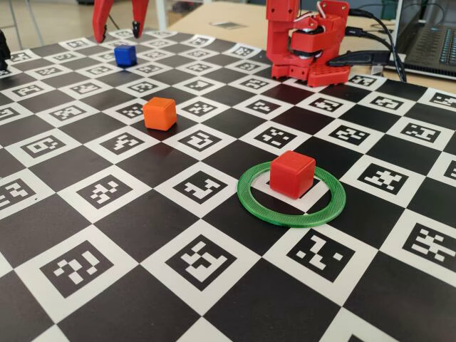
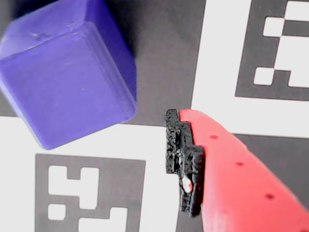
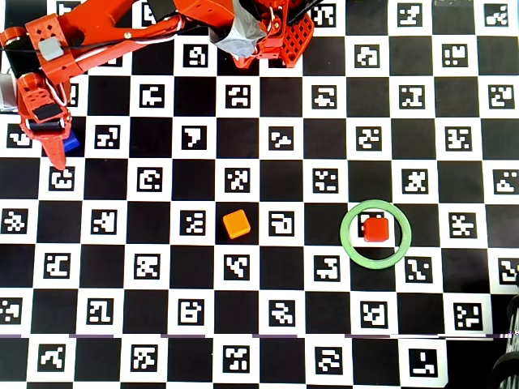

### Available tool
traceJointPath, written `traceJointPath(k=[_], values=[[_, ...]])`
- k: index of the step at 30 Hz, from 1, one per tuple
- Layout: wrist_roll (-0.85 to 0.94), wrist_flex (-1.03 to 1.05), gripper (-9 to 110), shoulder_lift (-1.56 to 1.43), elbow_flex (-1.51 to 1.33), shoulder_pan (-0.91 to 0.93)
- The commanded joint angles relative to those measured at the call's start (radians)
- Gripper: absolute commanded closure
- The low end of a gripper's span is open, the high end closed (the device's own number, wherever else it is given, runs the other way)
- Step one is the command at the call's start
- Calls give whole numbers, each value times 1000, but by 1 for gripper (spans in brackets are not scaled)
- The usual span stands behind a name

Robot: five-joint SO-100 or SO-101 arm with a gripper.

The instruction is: Grab the red cube then put it in the green circle then put the blue cube on top and finally the orange cube on top

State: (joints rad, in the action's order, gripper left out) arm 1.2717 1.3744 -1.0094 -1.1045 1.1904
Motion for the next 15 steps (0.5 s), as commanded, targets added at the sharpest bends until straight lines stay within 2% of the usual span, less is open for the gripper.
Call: traceJointPath(k=[1, 15], values=[[6, -35, 59, -32, -3, -3], [20, -133, 59, -2, -75, 9]])
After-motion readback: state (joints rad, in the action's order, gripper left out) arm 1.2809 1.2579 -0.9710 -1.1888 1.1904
